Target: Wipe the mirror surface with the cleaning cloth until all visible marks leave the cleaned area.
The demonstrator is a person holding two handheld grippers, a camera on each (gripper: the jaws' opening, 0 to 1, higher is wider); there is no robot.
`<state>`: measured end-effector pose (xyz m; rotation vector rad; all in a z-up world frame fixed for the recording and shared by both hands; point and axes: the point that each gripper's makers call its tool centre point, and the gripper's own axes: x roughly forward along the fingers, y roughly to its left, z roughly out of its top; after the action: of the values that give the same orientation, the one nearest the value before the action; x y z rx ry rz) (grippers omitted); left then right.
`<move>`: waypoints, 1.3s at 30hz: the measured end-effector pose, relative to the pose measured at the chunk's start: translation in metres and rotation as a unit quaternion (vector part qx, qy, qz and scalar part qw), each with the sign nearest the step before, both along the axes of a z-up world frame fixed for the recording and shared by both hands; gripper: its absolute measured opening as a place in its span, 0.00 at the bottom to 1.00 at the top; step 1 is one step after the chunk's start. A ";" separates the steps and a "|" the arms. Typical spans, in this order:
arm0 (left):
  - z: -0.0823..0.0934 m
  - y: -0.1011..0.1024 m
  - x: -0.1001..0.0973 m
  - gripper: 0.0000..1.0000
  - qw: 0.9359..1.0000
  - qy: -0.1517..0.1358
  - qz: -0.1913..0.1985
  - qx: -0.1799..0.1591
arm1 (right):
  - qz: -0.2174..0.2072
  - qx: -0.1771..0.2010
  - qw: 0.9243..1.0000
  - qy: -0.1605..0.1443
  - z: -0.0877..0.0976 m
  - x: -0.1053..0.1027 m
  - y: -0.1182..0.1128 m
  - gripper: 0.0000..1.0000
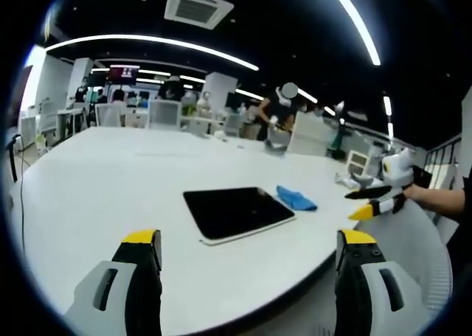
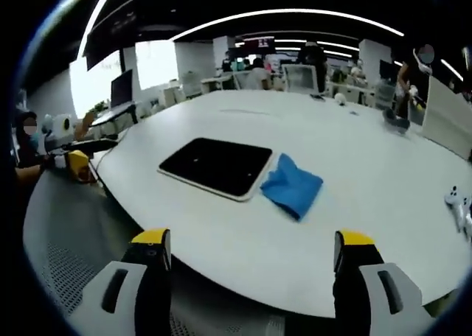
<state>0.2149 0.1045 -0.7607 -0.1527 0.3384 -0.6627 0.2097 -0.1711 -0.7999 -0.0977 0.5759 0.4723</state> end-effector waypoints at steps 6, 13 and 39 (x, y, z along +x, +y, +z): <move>-0.002 0.003 0.001 0.99 1.000 0.006 0.007 0.003 | 0.010 0.019 1.000 0.002 0.002 -0.002 0.005 0.91; -0.003 0.003 0.001 0.99 1.000 0.009 0.009 0.006 | 0.006 0.017 1.000 0.008 0.001 -0.004 0.003 0.90; 0.000 0.005 0.003 0.99 1.000 0.004 0.022 -0.002 | -0.033 0.007 0.999 0.025 -0.005 0.000 -0.013 0.87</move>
<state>0.2184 0.1100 -0.7607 -0.1671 0.3400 -0.6196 0.2095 -0.1837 -0.8047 -0.0542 0.6234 0.4155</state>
